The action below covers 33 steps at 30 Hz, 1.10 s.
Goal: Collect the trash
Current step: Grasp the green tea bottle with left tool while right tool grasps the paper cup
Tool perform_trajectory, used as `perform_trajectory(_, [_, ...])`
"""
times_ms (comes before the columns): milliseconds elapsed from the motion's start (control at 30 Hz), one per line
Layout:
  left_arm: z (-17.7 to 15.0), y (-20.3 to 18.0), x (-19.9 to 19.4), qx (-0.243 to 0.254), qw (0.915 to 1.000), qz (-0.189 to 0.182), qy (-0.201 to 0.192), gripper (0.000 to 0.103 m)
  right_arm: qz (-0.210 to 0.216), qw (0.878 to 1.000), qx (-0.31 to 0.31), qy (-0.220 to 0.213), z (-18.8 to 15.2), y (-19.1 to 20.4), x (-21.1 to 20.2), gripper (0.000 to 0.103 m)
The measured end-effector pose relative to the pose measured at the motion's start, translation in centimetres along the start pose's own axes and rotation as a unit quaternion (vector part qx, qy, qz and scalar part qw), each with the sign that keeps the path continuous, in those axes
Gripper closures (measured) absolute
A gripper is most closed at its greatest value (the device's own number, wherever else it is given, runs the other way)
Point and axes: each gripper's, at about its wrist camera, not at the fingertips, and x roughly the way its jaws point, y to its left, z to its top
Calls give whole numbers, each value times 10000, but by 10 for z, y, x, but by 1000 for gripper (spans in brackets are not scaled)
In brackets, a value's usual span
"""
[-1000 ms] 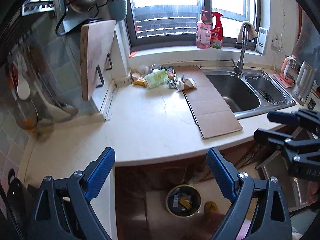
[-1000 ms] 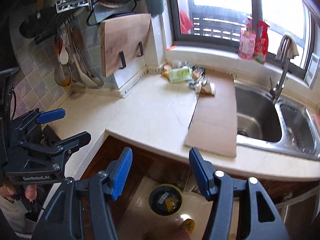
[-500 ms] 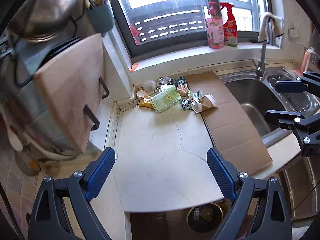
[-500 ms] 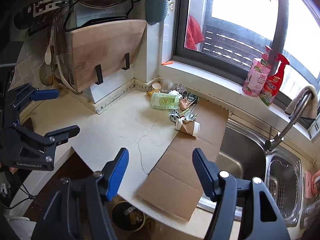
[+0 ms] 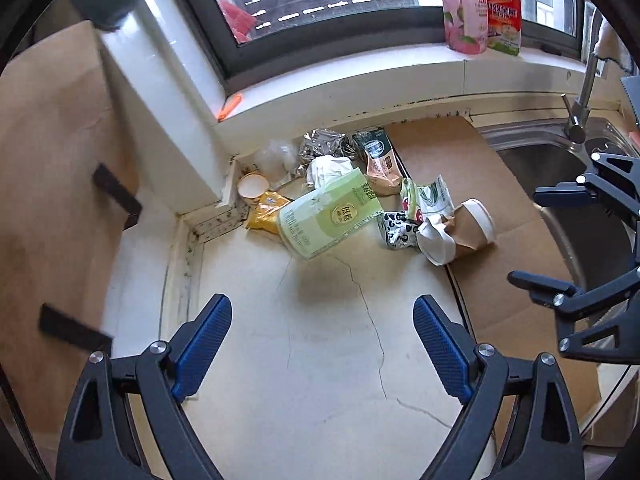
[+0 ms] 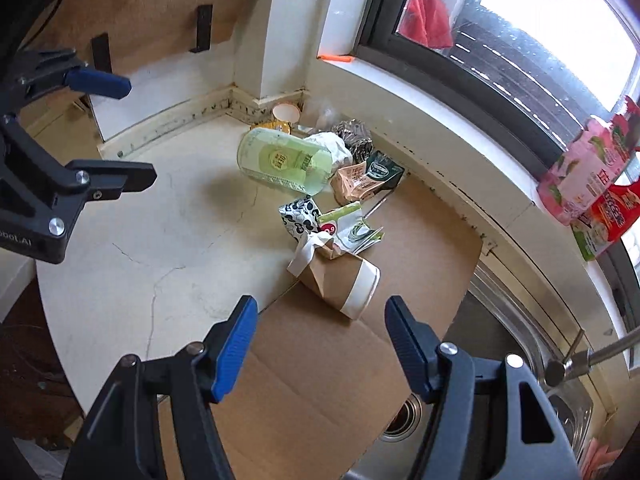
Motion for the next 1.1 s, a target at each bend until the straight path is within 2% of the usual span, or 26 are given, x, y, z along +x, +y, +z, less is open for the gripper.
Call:
perform_trajectory(267, [3,6,61,-115,9994,-123,304,13,-62,9982,-537,248,10,3,65,36])
perform_trajectory(533, [-3,18,82,-401,9979,-162,491,13,-135,9964,-789,268,16,12,95,36])
perform_trajectory(633, [-2,22,84,-434,9976,-185,500,13,-259,9964,-775,225,19,10,102,37])
perform_trajectory(733, [2,25,84,-365,9980,-152,490,13,-135,9978,-608,231,22,3,104,37])
perform_trajectory(767, [4,26,85,-326,9982,-123,484,13,-73,9983,-535,223,23,0,104,40])
perform_trajectory(833, [9,27,85,-243,9985,-92,478,13,102,9991,-326,256,25,-9,105,60])
perform_trajectory(867, [12,27,86,-183,9987,-64,476,13,203,9991,-205,312,27,-14,106,66])
perform_trajectory(1000, [24,22,94,190,9985,76,506,13,515,9979,259,300,30,-33,106,68])
perform_trajectory(1100, [34,14,101,533,9970,182,523,13,970,9911,829,377,32,-52,104,70])
